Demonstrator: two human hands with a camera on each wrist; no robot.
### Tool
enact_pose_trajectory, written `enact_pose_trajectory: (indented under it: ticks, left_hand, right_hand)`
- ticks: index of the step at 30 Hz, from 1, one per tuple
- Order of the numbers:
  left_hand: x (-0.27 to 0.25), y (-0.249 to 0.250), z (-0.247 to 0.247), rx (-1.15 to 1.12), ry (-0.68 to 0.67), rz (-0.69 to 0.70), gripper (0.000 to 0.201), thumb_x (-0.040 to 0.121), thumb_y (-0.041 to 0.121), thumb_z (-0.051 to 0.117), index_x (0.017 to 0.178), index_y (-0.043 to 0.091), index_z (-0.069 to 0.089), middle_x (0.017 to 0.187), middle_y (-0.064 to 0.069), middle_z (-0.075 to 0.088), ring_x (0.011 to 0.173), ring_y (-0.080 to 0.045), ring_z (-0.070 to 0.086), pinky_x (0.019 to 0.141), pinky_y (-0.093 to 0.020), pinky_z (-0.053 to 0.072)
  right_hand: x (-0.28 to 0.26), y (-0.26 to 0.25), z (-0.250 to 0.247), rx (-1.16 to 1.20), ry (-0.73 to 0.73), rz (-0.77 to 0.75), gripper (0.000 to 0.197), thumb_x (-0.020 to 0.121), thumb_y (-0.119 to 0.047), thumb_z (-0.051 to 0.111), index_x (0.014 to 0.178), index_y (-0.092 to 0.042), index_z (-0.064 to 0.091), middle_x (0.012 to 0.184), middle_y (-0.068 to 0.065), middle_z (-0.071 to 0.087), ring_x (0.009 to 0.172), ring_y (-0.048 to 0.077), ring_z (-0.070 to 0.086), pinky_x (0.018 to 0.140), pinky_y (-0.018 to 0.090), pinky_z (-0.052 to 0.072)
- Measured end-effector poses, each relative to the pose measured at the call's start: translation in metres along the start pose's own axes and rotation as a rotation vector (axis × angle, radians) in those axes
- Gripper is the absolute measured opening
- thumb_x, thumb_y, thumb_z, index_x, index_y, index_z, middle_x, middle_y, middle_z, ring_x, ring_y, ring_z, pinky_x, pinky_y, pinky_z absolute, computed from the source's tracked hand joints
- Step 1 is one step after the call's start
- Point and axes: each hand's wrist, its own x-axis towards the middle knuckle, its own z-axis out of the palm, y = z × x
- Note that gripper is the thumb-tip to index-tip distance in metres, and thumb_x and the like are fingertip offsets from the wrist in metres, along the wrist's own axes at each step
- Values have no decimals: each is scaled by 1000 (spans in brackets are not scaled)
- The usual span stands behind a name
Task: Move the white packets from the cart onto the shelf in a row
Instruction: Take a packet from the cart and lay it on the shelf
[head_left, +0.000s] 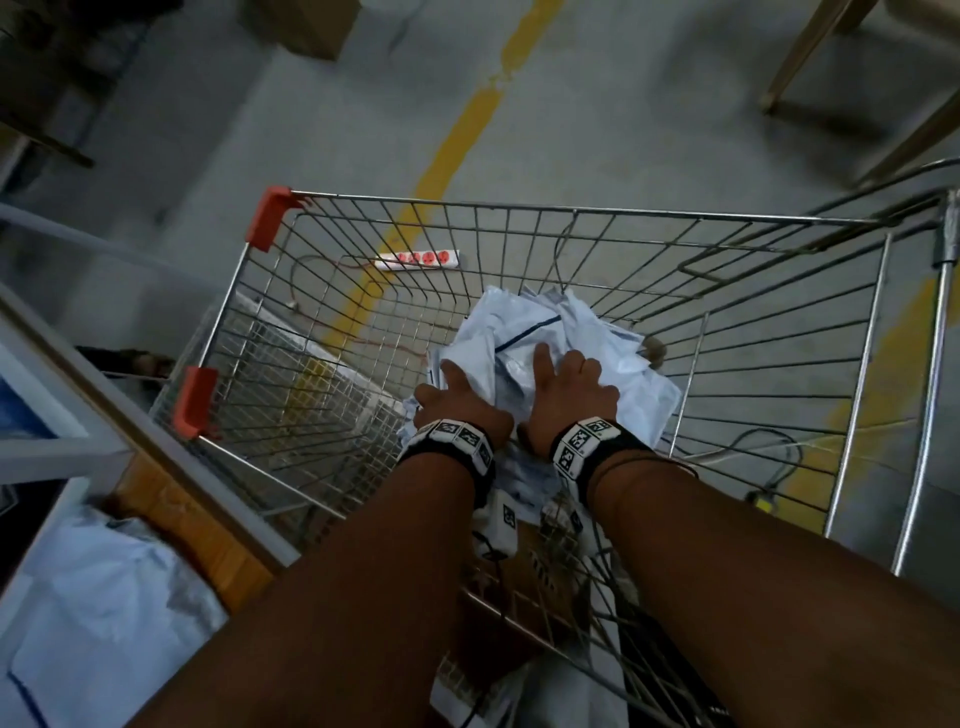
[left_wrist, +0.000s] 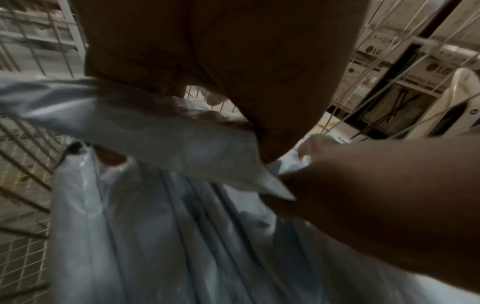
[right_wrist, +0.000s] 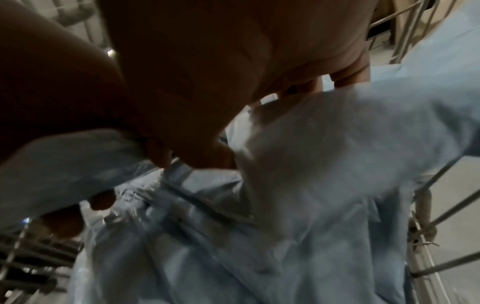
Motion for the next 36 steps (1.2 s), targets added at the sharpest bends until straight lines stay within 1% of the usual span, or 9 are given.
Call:
enact_pose_trajectory:
  ticks: [3,7,10,14,20,25,27,32,36]
  left_hand:
    - [-7,0,-9,-46,17,36,123,69,57,73,160,32,-5,159,-21,7,138,-51,39,107,-53,46]
    - [-32,4,-30,-97,86,78,117,74,75,61,162,29,-1,161,-21,12,136,-48,43,105,-50,47]
    - [-57,1,-51,-126,110,101,113,76,67,63,161,26,1,162,-20,9,138,-45,43,105,-46,46]
    - [-92,-12,-76,-86,233,149,106,74,60,64,158,22,12,154,-22,25,131,-43,47,100,-45,48]
    - [-147,-53,-106,-170,325,159,102,74,64,58,157,24,15,149,-21,33,127,-42,51,98,-46,50]
    - [-204,-103,-125,-231,443,175,89,78,64,58,148,20,25,136,-18,40,115,-41,57,85,-41,47]
    - [-227,-132,-131,-220,514,167,82,78,63,56,142,21,29,135,-18,40,113,-42,58,87,-43,49]
    - [-269,-223,-139,-282,637,80,84,79,66,52,146,23,25,139,-17,38,120,-41,55,93,-44,50]
    - [-302,-321,-127,-361,681,-9,82,81,68,50,145,22,27,144,-18,36,121,-41,53,92,-46,51]
  right_hand:
    - [-4,2,-13,111,4,46,108,82,-75,55,164,-24,6,149,16,31,131,38,36,95,53,42]
    - [-14,3,-42,176,72,40,97,84,-72,50,161,-24,17,151,14,33,132,38,37,97,53,44]
    - [-27,1,-63,178,113,13,97,82,-74,52,159,-24,19,155,15,28,133,40,37,96,52,47]
    - [-53,-3,-93,235,115,-18,97,83,-74,49,159,-24,18,161,16,22,132,44,40,98,53,49]
    - [-100,-21,-150,370,151,-97,81,83,-70,49,148,-23,38,152,16,36,122,42,57,99,47,51]
    - [-145,-54,-185,370,173,-200,77,81,-68,49,145,-26,45,135,12,45,117,40,60,100,46,51]
    - [-169,-78,-193,335,197,-271,77,80,-68,47,144,-25,46,132,14,45,115,42,61,100,47,50]
    - [-241,-157,-197,233,253,-451,75,83,-68,45,143,-23,47,133,15,45,112,42,61,99,47,52]
    - [-308,-230,-174,145,233,-591,65,81,-71,43,124,-24,54,123,14,47,102,42,64,91,49,54]
